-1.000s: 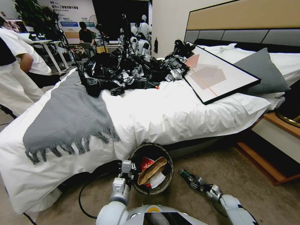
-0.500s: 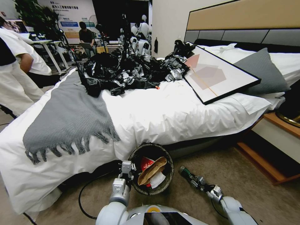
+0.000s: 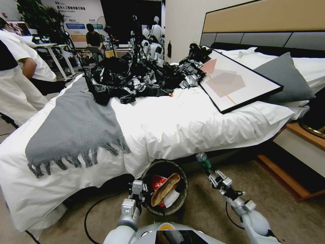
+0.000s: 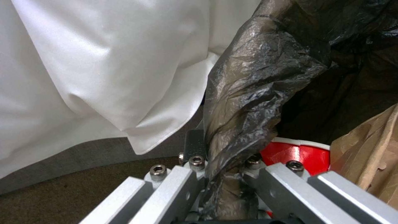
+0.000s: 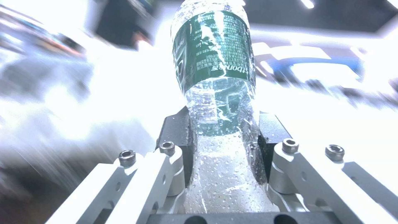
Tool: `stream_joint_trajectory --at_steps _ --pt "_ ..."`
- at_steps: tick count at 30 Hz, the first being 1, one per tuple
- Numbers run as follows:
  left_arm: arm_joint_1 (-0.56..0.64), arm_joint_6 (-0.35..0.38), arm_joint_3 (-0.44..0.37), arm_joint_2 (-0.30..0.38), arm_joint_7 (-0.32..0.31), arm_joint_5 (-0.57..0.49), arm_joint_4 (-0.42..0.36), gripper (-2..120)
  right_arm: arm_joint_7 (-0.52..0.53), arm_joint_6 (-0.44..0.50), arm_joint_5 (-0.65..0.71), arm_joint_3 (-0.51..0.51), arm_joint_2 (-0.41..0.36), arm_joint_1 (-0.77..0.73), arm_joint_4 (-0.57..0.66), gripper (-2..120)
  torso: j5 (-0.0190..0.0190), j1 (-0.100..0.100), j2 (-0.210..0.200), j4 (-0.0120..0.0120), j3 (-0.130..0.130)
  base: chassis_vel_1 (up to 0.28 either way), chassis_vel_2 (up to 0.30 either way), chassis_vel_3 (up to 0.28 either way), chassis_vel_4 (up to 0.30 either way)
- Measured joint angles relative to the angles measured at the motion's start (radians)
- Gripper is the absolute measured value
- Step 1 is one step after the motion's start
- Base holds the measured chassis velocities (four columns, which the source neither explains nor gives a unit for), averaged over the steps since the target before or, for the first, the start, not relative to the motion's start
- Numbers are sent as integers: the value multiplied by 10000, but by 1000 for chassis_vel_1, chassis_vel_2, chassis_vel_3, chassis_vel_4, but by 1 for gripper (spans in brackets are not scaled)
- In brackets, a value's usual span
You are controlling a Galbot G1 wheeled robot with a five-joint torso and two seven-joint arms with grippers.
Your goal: Pick up the trash bin, then pick up the garbage from the floor and place it into the trash bin.
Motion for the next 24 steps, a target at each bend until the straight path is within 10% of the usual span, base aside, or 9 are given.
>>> stream_joint_trajectory --at_steps 24 --pt "-90 186 216 9 -38 -430 141 0 318 -476 -2262 -2258 -549 -30 -1088 24 0 0 0 0 0 0 0 0 0"
